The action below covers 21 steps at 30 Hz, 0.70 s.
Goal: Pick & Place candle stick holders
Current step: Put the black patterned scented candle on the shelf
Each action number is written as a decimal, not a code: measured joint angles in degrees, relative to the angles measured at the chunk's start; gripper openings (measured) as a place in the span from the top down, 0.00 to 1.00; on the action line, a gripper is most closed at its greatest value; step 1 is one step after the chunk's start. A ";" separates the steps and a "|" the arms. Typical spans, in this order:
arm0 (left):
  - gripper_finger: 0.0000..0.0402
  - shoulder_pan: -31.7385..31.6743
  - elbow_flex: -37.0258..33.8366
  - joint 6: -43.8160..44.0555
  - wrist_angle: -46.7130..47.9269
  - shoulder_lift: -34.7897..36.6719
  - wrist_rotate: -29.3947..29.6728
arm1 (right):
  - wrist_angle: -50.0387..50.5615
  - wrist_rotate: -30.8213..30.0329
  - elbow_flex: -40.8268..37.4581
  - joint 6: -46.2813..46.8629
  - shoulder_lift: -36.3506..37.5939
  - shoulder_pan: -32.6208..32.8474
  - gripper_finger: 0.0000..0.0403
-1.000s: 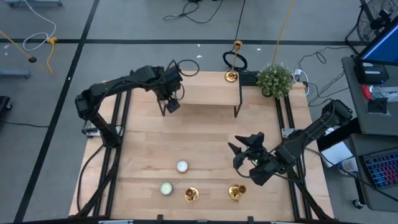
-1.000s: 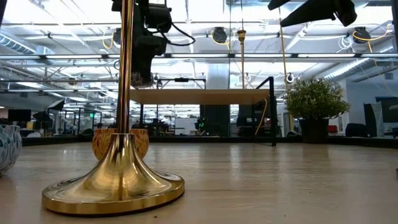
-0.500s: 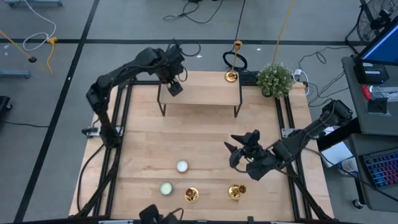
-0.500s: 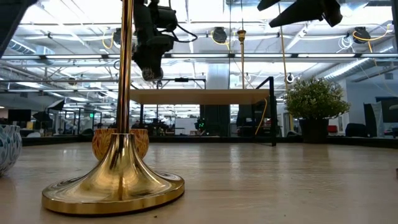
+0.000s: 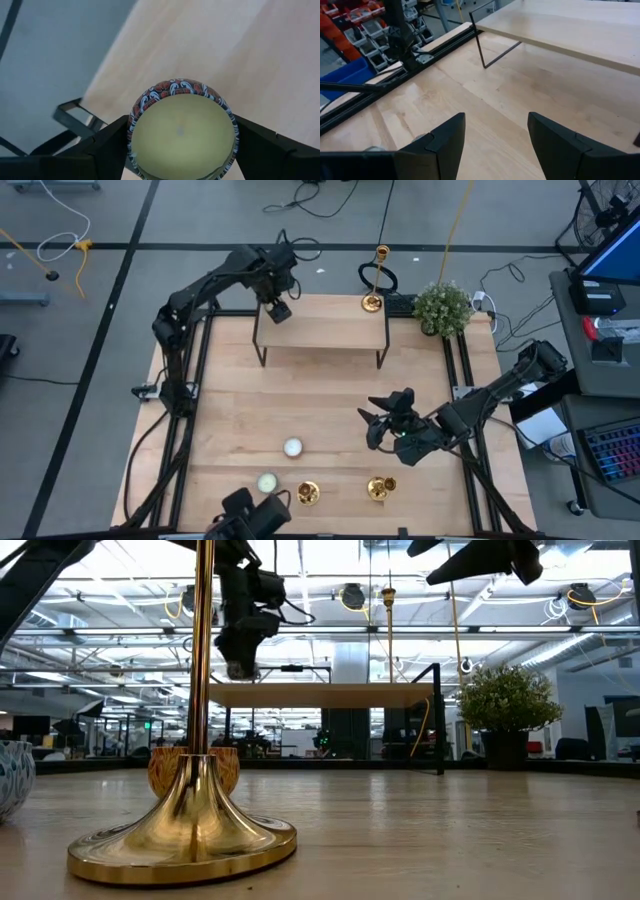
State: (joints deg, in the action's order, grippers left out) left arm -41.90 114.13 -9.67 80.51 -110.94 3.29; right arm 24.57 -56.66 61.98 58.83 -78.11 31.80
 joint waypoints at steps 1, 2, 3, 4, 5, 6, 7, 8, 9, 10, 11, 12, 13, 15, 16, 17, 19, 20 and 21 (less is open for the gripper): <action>0.26 -0.22 0.00 0.17 0.29 0.01 0.12 | -0.15 -0.01 0.00 0.00 0.00 0.18 0.47; 0.25 -0.29 0.00 0.03 0.51 -0.05 0.30 | -0.35 -0.02 0.00 0.00 0.00 0.31 0.47; 0.23 -0.36 -0.02 -0.30 0.61 -0.10 0.83 | -0.40 -0.02 0.00 0.00 0.00 0.50 0.47; 0.21 -0.33 -0.02 -0.44 0.60 -0.10 1.91 | -0.36 -0.02 0.00 0.00 0.00 0.58 0.47; 0.20 -0.28 -0.02 -0.61 0.52 -0.10 2.64 | -0.38 -0.01 0.00 0.00 0.00 0.65 0.47; 0.20 -0.32 -0.02 -0.90 0.44 -0.08 2.81 | -0.38 -0.02 0.00 0.00 0.00 0.67 0.47; 0.19 -0.38 -0.02 -1.21 0.34 -0.08 2.78 | -0.38 -0.02 0.00 0.00 0.00 0.67 0.47; 0.20 -0.40 -0.02 -1.24 0.01 -0.10 2.76 | -0.38 0.00 0.00 0.02 0.00 0.67 0.47; 0.22 -0.43 -0.02 -1.41 -0.48 -0.10 2.77 | -0.38 0.00 0.00 0.02 0.00 0.67 0.47; 0.24 -0.47 -0.02 -1.92 -1.09 -0.10 2.78 | -0.41 -0.01 0.00 0.02 0.00 0.67 0.47; 0.26 -0.47 -0.02 -2.42 -1.72 -0.08 2.85 | -0.44 0.00 0.00 0.02 0.00 0.67 0.47; 0.27 -0.47 -0.02 -2.78 -2.32 -0.08 3.00 | -0.59 0.00 0.00 0.02 0.00 0.67 0.47; 0.27 -0.47 -0.02 -2.95 -2.93 -0.08 3.06 | -0.74 0.00 0.00 0.02 0.00 0.67 0.47; 0.27 -0.61 -0.02 -3.34 -4.32 -0.08 2.99 | -0.85 0.06 0.00 0.02 0.00 0.67 0.47; 0.27 -0.71 -0.02 -3.34 -5.02 -0.08 2.78 | -0.99 0.19 0.00 0.02 0.00 0.58 0.47; 0.26 -0.87 -0.02 -3.31 -5.56 -0.10 2.33 | -1.19 0.41 0.00 0.02 0.00 0.50 0.47; 0.24 -0.97 -0.02 -3.35 -5.85 -0.79 2.19 | -1.27 1.33 0.00 0.02 0.00 0.26 0.47; 0.23 -1.00 -0.02 -3.61 -5.64 -1.24 2.34 | -1.28 1.58 0.00 0.02 0.00 0.08 0.47; 0.22 -1.13 -0.02 -4.14 -5.32 -1.91 2.67 | -1.28 1.89 0.00 0.04 0.00 0.05 0.47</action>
State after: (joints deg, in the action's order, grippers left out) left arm -43.03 114.10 -13.81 75.19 -112.86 5.96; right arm 23.28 -54.78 61.98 58.87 -78.11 31.86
